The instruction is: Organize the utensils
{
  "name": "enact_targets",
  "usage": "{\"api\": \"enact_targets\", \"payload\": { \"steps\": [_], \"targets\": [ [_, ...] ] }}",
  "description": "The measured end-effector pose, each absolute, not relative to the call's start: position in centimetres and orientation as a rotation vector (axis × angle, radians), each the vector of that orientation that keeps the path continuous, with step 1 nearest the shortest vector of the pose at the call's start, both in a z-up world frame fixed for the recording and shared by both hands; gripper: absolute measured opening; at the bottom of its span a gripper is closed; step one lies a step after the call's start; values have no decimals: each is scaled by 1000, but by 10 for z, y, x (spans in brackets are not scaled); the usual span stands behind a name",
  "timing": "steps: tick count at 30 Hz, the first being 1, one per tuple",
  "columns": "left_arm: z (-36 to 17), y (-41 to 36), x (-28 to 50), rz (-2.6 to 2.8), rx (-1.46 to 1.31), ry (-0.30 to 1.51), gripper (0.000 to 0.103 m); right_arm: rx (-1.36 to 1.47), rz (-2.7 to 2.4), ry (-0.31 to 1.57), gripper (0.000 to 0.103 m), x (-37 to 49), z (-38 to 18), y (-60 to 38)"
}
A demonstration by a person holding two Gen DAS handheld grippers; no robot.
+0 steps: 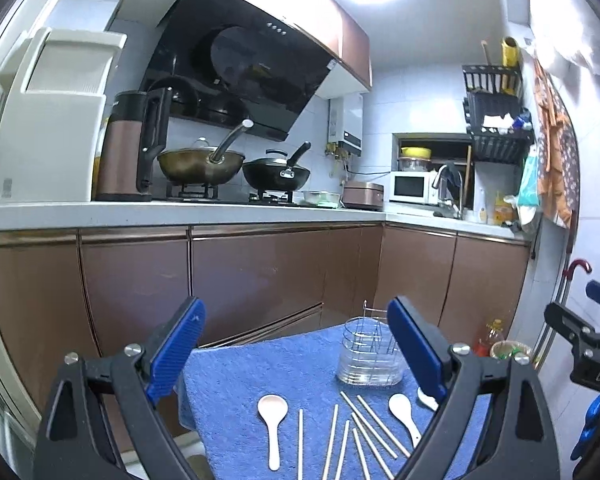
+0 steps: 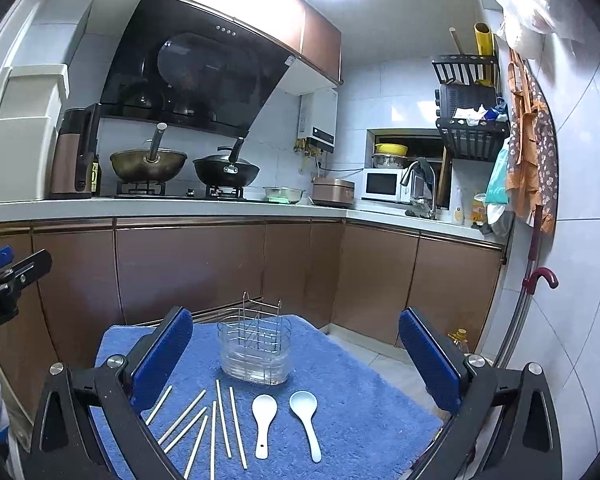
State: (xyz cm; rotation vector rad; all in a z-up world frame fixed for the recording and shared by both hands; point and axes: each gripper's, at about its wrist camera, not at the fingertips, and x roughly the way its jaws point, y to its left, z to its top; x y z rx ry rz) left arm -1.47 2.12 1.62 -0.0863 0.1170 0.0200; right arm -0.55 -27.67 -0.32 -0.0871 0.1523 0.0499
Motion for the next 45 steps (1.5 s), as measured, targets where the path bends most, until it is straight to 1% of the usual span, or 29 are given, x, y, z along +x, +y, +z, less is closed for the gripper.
{"api": "enact_targets", "payload": {
  "steps": [11, 19, 24, 33, 40, 41, 43, 45],
  "targets": [
    [10, 24, 3, 4, -103, 179, 93, -96, 57, 157, 103, -2, -3, -279],
    [8, 19, 7, 17, -72, 167, 93, -97, 66, 167, 103, 4, -4, -282],
    [4, 19, 16, 3, -74, 204, 93, -103, 79, 180, 103, 9, -6, -282],
    [-10, 23, 47, -38, -100, 333, 93, -98, 138, 233, 103, 29, -12, -286],
    [-27, 43, 93, -124, -175, 545, 92, 16, 258, 339, 103, 59, -23, -309],
    [-32, 44, 97, -139, -185, 569, 91, 28, 270, 351, 102, 62, -26, -311],
    [-43, 44, 108, -179, -205, 628, 91, 56, 311, 389, 96, 71, -33, -316],
    [-56, 41, 120, -231, -223, 690, 91, 84, 349, 440, 83, 84, -43, -320]
  ]
}}
